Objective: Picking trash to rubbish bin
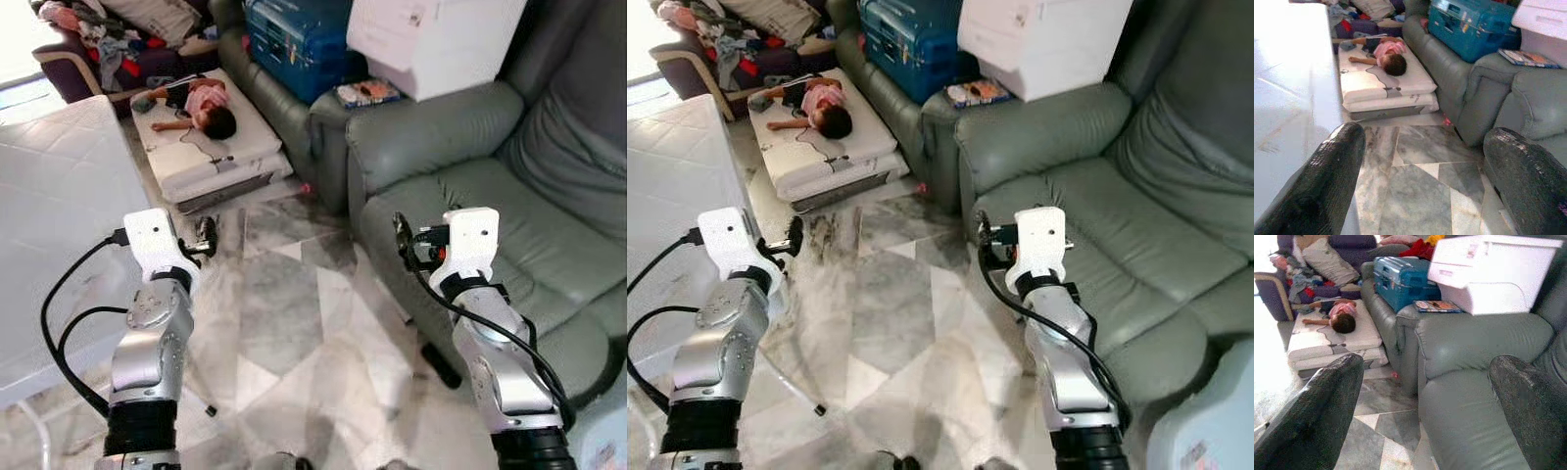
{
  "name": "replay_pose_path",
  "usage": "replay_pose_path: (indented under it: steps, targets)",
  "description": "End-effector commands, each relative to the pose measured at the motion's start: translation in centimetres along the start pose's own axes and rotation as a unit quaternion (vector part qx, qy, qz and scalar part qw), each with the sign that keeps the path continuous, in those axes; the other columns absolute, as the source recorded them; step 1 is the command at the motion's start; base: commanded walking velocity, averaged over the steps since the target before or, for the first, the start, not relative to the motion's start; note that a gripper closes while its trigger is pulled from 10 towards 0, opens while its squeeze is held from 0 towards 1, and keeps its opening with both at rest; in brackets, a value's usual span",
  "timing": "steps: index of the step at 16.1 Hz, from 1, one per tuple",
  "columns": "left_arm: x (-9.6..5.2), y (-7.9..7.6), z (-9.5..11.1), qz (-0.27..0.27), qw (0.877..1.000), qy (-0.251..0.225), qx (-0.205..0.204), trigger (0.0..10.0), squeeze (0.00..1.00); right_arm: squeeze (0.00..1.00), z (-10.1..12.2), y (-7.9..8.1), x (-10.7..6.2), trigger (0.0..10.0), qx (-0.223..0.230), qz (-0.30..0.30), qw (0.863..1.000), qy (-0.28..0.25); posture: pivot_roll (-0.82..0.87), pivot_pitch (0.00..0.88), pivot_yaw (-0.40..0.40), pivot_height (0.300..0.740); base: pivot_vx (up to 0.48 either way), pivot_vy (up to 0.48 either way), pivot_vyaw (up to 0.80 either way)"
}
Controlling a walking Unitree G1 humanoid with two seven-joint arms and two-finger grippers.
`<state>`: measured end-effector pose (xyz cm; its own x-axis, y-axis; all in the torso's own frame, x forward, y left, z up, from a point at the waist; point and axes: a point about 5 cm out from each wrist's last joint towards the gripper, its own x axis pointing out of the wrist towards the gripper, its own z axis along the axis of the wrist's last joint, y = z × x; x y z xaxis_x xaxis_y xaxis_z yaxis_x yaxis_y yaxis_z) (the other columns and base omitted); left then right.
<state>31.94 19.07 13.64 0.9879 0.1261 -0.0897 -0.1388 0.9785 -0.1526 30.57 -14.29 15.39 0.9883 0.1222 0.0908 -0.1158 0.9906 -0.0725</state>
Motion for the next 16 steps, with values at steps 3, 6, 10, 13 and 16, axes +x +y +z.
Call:
replay_pose_path:
  steps: [3,6,10,13,16]
  targets:
    - [-0.09,-0.79,-0.18,-0.025,1.000,0.007,0.001,10.0,0.00,0.00,-0.30,-0.55,-0.16,10.0,0.000,-0.012,1.000,0.009,0.00,0.110,0.039,0.740,0.000,0.000,-0.80]
    - [-0.09,-1.00,-0.01,-0.035,0.999,0.002,0.002,10.0,0.00,0.00,-0.25,-0.56,-0.13,10.0,0.000,-0.012,1.000,0.008,-0.01,0.110,0.038,0.740,0.000,0.000,-0.80]
    - [-0.06,-0.99,0.04,-0.039,0.999,0.000,0.006,10.0,0.00,0.00,-0.23,-0.53,-0.10,10.0,0.000,-0.013,1.000,0.008,-0.01,0.110,0.041,0.740,0.000,0.000,-0.80]
    - [-0.03,-1.19,0.13,-0.048,0.999,-0.003,0.008,10.0,0.00,0.00,-0.22,-0.49,-0.06,10.0,0.000,-0.013,1.000,0.006,-0.01,0.110,0.042,0.740,0.095,0.000,-0.20]
    - [-0.08,-1.22,-0.05,-0.053,0.999,0.000,0.012,10.0,0.00,0.00,-0.36,-0.43,-0.13,10.0,-0.001,-0.012,1.000,0.008,-0.01,0.110,0.043,0.740,0.388,0.000,0.00]
